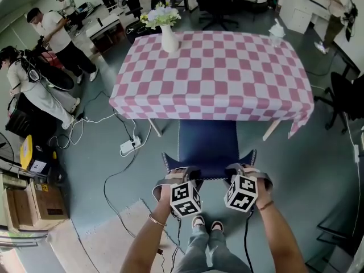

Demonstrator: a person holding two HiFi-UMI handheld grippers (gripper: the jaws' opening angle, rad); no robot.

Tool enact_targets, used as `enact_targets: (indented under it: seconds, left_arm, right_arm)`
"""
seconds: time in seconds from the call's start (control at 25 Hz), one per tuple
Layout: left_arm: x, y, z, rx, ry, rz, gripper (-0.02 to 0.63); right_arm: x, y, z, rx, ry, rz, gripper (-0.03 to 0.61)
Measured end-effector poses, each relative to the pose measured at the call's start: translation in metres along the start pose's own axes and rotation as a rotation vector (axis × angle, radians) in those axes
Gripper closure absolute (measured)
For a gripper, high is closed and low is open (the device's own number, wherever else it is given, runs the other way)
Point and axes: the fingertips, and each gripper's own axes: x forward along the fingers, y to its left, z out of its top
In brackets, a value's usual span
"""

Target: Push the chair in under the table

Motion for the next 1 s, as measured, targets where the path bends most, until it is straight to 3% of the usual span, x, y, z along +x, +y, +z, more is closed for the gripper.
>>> enact_targets:
  seconds: [0.44, 1.0]
  left_arm:
    - [0.018, 0.049, 0.001, 0.053, -0.014, 0.012, 0.494]
    - [0.032, 0.08, 0.004, 0.067, -0.021, 0.023, 0.497]
  right_arm:
    - [0.014, -0.042, 0.015, 0.035, -0.006, -0.023, 0.459]
    - [0.026, -0.074, 0.02, 0.027, -0.008, -0.035, 0.459]
